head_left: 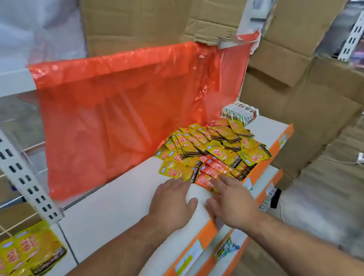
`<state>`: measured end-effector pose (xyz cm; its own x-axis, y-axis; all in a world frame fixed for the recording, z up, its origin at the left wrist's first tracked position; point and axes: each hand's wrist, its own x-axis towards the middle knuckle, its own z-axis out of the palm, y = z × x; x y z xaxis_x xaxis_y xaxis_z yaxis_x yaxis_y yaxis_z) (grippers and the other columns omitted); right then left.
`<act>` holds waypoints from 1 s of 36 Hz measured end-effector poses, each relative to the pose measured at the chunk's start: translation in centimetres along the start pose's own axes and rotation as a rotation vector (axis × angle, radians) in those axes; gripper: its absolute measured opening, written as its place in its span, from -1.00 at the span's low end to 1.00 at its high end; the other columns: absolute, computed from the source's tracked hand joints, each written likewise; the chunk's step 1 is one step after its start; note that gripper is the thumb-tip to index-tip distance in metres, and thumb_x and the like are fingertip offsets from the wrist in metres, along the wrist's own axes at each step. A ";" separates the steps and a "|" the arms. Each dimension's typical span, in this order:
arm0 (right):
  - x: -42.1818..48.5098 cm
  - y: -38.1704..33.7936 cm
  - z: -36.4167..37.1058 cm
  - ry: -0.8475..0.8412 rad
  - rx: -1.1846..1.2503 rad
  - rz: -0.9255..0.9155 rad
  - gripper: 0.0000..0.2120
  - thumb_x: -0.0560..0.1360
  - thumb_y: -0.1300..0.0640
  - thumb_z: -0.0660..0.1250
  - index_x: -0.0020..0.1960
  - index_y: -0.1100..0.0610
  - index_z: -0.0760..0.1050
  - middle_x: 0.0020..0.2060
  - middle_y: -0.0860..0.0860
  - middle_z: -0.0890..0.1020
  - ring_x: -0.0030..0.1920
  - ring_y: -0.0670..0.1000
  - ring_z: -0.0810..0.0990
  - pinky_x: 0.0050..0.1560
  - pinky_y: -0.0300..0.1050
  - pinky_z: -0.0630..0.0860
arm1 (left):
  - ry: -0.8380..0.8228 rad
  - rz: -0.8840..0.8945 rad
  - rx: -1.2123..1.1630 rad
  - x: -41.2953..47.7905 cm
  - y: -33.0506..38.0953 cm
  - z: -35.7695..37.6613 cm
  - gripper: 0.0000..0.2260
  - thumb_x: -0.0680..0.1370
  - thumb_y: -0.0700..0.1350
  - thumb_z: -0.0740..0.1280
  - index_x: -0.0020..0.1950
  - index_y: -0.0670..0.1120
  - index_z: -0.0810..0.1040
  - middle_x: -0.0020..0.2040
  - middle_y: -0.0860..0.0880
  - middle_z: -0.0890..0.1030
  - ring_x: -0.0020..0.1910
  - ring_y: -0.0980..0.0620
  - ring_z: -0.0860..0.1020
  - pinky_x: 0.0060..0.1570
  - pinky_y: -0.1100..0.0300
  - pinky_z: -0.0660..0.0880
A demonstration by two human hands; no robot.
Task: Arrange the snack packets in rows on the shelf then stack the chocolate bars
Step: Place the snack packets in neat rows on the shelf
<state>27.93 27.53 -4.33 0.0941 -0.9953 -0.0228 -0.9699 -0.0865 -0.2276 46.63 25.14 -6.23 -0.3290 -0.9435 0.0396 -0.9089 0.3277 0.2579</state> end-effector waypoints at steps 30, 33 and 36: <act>13.4 8.4 -1.7 0.057 -0.056 -0.308 -0.61 0.60 -0.14 0.22 0.26 0.13 0.44 0.11 0.11 0.54 0.14 0.16 0.52 0.01 0.01 0.50 | 0.281 -0.859 -0.155 6.4 4.4 3.5 -0.38 0.32 0.24 0.52 0.19 -0.10 0.44 0.13 -0.12 0.45 0.19 -0.16 0.38 0.08 0.02 0.43; 13.8 8.6 -2.0 0.023 0.010 -0.247 -0.46 0.55 -0.20 0.30 0.34 0.15 0.34 0.20 0.13 0.49 0.20 0.16 0.51 0.02 0.02 0.53 | 0.286 -0.977 -0.219 6.3 4.5 3.4 -0.32 0.25 0.25 0.56 0.16 -0.13 0.44 0.11 -0.13 0.50 0.14 -0.15 0.46 0.05 0.03 0.43; 14.2 8.8 -2.2 -0.008 0.057 -0.216 -0.37 0.51 -0.23 0.35 0.37 0.16 0.29 0.24 0.15 0.48 0.23 0.19 0.51 0.01 0.04 0.53 | 0.288 -1.019 -0.336 6.2 4.6 3.2 -0.43 0.22 0.18 0.57 0.07 -0.05 0.47 0.03 -0.05 0.61 0.04 -0.10 0.58 -0.01 0.05 0.54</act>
<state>20.21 12.58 -4.57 0.3004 -0.9535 0.0248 -0.9126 -0.2949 -0.2831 39.60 20.96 -7.86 0.6442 -0.7540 -0.1285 -0.5897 -0.5966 0.5444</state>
